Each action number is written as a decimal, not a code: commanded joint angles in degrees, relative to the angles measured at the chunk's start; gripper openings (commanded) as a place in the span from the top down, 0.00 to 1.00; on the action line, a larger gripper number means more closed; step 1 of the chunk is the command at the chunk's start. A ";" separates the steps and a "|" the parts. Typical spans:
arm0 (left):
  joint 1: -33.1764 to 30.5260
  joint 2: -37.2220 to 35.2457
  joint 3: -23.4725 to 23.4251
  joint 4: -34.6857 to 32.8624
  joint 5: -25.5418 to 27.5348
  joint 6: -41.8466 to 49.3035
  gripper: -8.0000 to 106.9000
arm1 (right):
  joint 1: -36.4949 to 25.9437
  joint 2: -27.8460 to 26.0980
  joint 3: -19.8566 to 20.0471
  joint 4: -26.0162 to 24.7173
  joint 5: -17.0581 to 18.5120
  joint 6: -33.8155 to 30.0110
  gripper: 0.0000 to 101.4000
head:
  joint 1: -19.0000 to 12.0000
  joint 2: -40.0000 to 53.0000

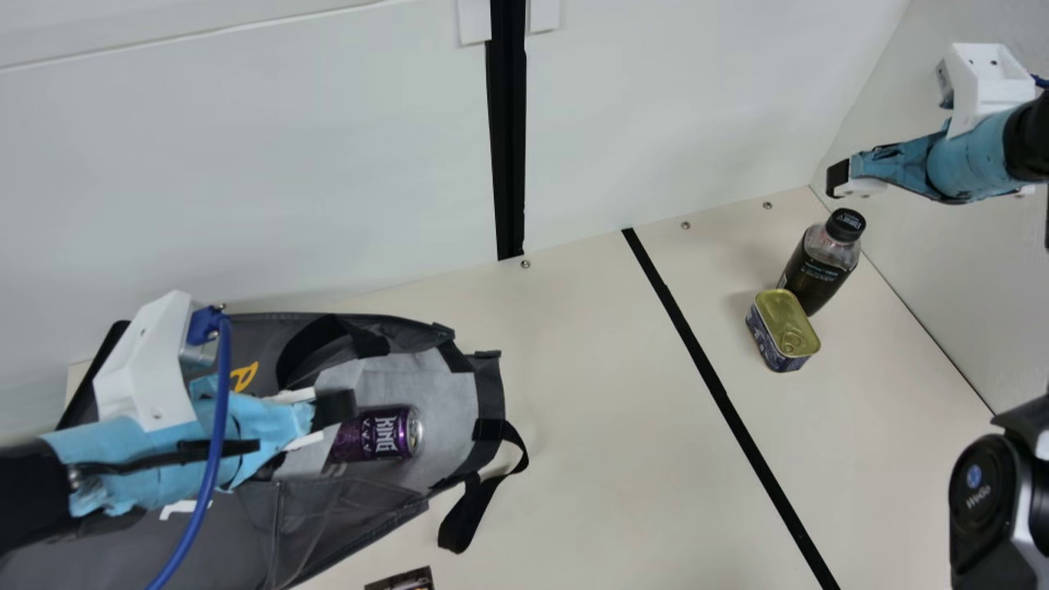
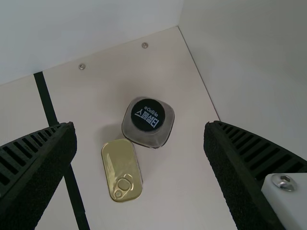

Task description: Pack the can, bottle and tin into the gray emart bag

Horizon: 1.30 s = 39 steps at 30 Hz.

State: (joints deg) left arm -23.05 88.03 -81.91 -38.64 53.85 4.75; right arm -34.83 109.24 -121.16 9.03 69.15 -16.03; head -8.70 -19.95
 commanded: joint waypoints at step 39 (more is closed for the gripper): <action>0.00 0.00 0.00 0.00 0.00 0.00 0.84 | 1.84 11.35 -4.18 -1.29 0.75 1.22 0.10 | -1.30 -0.05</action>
State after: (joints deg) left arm -23.05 88.03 -81.91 -38.64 53.85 4.75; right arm -32.95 120.53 -125.36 7.50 69.87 -14.70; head -8.70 -19.95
